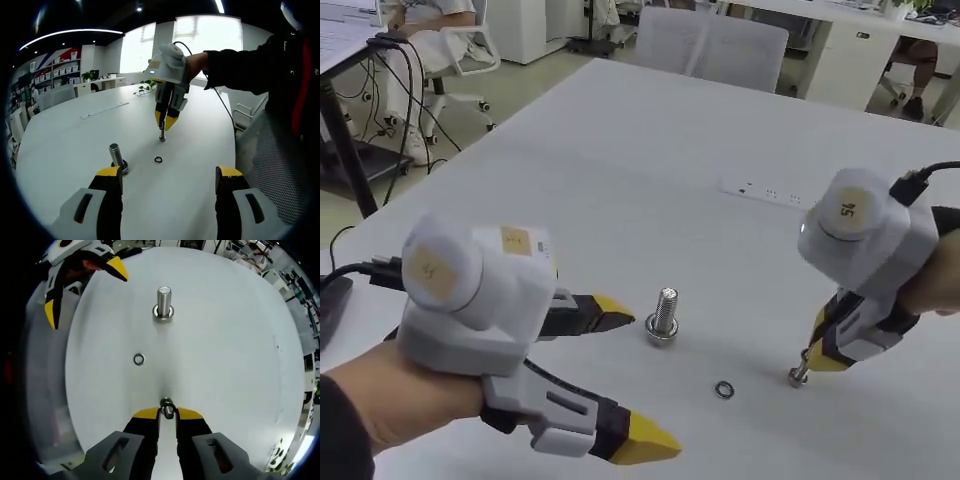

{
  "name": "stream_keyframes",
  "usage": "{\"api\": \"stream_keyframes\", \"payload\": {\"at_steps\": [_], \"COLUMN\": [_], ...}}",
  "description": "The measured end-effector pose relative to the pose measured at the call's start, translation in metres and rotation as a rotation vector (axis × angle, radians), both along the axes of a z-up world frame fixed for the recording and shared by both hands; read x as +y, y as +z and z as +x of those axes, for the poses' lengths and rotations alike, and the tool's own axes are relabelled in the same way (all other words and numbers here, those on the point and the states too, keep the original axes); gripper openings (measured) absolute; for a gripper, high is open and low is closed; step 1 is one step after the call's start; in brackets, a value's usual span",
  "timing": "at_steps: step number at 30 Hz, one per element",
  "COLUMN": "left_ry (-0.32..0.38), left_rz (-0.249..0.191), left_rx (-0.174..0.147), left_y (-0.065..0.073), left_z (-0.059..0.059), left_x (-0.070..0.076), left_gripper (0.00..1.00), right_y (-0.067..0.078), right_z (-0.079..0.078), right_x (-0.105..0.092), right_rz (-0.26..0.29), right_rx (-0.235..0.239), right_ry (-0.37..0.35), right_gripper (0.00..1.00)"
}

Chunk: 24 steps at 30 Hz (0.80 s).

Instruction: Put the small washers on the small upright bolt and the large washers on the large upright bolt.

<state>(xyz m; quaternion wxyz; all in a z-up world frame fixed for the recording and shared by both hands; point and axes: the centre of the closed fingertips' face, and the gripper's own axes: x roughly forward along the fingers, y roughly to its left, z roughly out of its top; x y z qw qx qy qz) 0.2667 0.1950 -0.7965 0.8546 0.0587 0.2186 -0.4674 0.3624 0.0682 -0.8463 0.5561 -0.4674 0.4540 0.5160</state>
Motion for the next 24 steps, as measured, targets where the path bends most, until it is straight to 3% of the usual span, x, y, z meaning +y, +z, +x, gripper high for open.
{"api": "stream_keyframes", "payload": {"at_steps": [8, 24], "left_ry": [0.002, 0.001], "left_rz": [0.002, 0.007], "left_rx": [0.002, 0.005], "left_y": [0.000, -0.001], "left_z": [0.000, 0.000], "left_x": [0.001, 0.003], "left_gripper": [0.75, 0.75], "right_y": [-0.014, -0.025], "right_z": [-0.002, 0.001], "right_x": [0.002, 0.001], "right_rz": [-0.007, -0.010], "right_rx": [0.014, 0.019], "right_ry": [-0.002, -0.006], "right_gripper": [0.13, 0.14]}}
